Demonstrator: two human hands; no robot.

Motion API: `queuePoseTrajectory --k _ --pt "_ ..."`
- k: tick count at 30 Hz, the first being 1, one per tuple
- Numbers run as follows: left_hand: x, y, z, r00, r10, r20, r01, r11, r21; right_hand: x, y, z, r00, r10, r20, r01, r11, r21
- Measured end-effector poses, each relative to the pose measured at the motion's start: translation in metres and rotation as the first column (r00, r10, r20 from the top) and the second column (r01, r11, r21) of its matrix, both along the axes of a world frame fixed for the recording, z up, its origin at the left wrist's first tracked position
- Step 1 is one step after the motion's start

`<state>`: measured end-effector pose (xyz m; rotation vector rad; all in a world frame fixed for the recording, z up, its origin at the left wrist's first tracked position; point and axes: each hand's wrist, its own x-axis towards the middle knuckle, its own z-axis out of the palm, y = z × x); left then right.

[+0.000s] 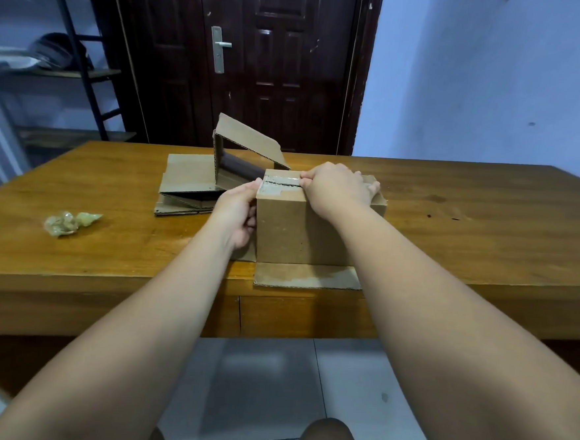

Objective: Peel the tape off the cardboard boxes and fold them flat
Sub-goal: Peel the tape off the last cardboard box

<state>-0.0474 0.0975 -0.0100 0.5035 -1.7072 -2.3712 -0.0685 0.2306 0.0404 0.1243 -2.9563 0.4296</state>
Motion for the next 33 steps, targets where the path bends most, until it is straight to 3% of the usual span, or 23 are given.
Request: queuePoseTrajectory --k 3,6,13,18,20,25,33 --pt "0.003 -0.002 0.006 0.998 -0.017 0.054 0.016 1.000 0.022 -0.001 -0.001 0.002 1.000 0.003 0.016 -0.003 1.000 -0.005" --pt "0.008 0.003 0.014 0.998 -0.024 0.063 0.029 0.997 -0.072 -0.003 -0.001 0.004 1.000 0.001 0.027 -0.001 1.000 -0.003" --pt "0.003 0.007 0.005 0.995 0.069 -0.076 -0.087 0.956 -0.279 0.000 0.001 0.003 1.000 0.004 0.010 -0.004 1.000 -0.002" --pt "-0.001 0.006 0.003 0.966 0.182 -0.185 -0.257 0.774 -0.579 -0.002 0.000 0.002 1.000 0.001 0.015 0.000 1.000 -0.003" --pt "-0.002 0.006 0.004 0.965 0.186 -0.185 -0.260 0.780 -0.569 -0.003 0.000 0.001 1.000 -0.001 0.010 0.001 1.000 -0.004" --pt "0.000 0.006 0.004 0.985 0.122 -0.125 -0.160 0.913 -0.375 -0.003 0.001 0.000 1.000 0.003 0.005 -0.003 1.000 -0.002" --pt "0.000 0.008 0.011 0.999 0.028 -0.044 -0.041 0.946 -0.323 -0.004 0.001 0.001 1.000 0.005 0.003 -0.005 1.000 -0.015"
